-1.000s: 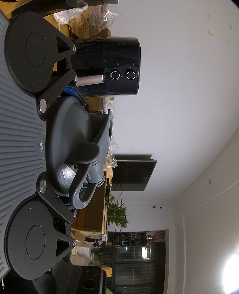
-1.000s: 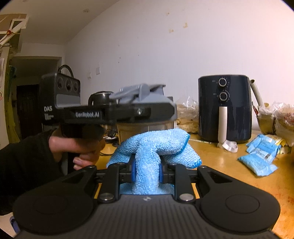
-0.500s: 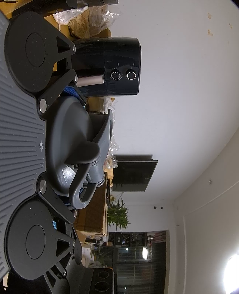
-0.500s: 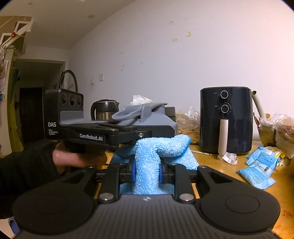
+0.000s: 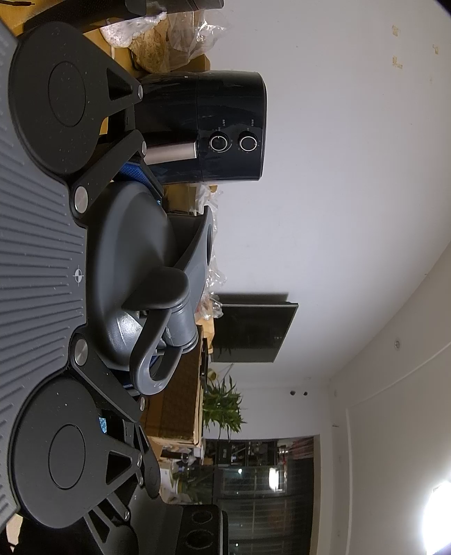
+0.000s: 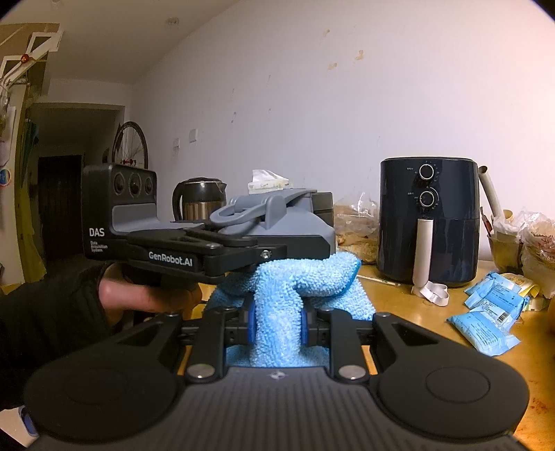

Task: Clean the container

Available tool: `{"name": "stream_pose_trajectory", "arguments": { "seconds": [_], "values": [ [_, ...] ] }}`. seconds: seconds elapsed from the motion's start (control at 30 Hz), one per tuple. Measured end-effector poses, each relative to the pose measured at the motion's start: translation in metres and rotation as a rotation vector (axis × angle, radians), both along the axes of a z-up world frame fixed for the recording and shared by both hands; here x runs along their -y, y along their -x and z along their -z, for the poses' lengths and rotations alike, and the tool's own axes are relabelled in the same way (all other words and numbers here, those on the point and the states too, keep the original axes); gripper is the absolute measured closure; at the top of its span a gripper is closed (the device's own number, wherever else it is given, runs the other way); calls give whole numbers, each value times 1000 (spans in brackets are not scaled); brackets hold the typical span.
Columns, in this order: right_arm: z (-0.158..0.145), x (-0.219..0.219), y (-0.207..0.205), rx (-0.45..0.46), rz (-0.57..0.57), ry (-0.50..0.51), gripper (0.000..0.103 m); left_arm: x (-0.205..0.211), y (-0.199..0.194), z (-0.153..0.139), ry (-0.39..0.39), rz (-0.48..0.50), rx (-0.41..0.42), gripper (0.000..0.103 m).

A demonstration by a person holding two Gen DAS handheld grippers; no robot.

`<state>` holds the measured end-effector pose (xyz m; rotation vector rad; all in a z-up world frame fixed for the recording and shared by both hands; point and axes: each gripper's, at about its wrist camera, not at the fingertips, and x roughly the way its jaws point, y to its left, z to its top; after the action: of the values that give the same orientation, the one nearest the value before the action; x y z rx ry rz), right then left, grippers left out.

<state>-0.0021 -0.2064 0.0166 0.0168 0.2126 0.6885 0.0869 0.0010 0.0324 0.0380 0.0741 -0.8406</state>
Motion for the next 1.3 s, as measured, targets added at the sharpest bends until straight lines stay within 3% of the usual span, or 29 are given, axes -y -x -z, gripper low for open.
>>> {"name": "stream_pose_trajectory", "arguments": {
  "seconds": [0.6,1.3],
  "values": [
    [9,1,-7,-59,-19,13,85,1,2,1,-2,-2,-1,8],
    [48,-2,-19,-163,-48,37,86,2,2,1,1,-2,-2,8]
  ]
}}
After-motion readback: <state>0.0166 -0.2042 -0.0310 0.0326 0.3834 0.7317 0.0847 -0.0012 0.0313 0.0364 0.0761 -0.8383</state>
